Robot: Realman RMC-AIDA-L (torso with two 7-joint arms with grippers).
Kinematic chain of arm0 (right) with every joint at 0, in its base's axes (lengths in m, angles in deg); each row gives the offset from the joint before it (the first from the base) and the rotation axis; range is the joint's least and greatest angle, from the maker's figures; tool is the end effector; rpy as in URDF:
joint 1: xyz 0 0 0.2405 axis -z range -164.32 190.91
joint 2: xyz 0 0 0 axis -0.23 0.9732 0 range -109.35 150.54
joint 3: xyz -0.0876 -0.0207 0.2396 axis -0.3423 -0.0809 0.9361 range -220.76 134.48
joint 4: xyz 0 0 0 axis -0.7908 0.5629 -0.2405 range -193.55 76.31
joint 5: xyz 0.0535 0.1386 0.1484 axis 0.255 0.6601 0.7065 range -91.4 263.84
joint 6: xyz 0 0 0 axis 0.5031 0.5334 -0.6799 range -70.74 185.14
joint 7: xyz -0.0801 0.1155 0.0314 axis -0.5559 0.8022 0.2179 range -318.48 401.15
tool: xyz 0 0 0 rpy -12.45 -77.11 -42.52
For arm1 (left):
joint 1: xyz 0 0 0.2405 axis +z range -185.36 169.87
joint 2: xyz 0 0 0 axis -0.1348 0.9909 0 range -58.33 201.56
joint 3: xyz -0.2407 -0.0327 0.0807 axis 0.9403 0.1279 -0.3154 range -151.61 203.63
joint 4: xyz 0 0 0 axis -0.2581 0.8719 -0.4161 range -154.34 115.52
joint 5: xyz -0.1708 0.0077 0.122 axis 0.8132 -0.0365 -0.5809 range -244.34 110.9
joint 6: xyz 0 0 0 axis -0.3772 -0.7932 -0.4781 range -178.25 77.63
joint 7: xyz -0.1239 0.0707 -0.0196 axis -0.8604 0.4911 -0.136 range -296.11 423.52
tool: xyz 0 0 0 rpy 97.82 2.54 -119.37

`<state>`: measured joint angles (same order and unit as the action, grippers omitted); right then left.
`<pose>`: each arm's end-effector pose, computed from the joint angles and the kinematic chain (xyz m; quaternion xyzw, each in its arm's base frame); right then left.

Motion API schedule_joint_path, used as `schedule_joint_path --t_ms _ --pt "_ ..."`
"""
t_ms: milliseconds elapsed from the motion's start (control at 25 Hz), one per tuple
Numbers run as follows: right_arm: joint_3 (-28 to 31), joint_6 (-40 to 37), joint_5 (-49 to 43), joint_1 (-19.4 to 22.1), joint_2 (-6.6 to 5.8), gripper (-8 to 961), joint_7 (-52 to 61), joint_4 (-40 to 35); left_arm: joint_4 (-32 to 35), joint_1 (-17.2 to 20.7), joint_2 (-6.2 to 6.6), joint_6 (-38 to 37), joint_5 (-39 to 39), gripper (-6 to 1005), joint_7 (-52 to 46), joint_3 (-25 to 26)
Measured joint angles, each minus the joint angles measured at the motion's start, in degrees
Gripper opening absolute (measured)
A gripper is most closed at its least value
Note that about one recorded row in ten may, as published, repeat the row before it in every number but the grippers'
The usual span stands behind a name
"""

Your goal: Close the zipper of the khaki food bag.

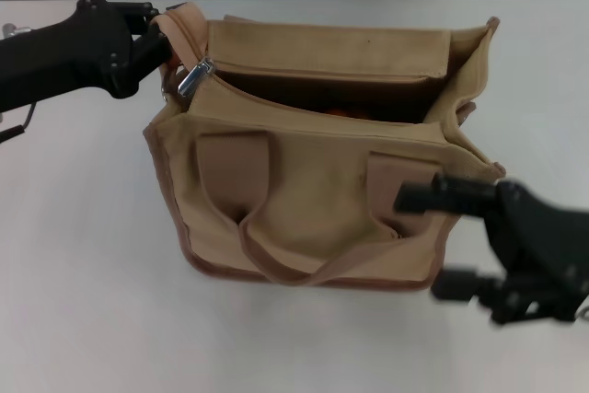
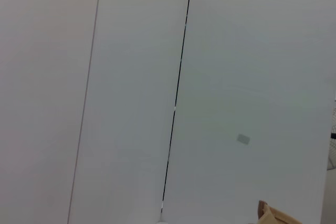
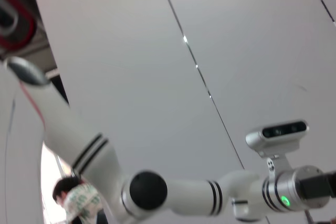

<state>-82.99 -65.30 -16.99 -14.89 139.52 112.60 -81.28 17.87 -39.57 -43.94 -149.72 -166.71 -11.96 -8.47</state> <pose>0.2255 0.2424 0.0032 0.8577 -0.1484 -0.4826 0.0974 -0.2318 0.3419 0.0576 -0.9014 -0.1314 -0.3809 0.1583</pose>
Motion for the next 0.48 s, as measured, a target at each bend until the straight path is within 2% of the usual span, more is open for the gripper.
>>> schedule_joint_path --t_ms 80,200,280,320,480 --pt "0.8 -0.7 3.4 -1.4 -0.23 813 10.1 -2.8 -0.1 0.1 -0.51 0.1 0.1 37 -0.2 0.0" --pt "0.8 -0.4 5.1 -2.3 -0.41 813 15.3 -4.9 -0.1 0.1 -0.80 0.2 0.1 39 -0.2 0.0" --pt "0.9 0.6 5.9 -4.8 -0.84 812 23.4 -8.2 -0.2 0.2 -1.05 0.2 0.5 40 -0.2 0.2" --pt "0.9 0.6 5.9 -4.8 -0.84 812 23.4 -8.2 -0.2 0.2 -1.05 0.2 0.5 40 -0.2 0.2" --pt "0.4 3.8 5.8 -9.2 -1.20 813 32.6 -10.8 -0.4 0.9 -1.31 -0.2 2.0 42 -0.3 1.4"
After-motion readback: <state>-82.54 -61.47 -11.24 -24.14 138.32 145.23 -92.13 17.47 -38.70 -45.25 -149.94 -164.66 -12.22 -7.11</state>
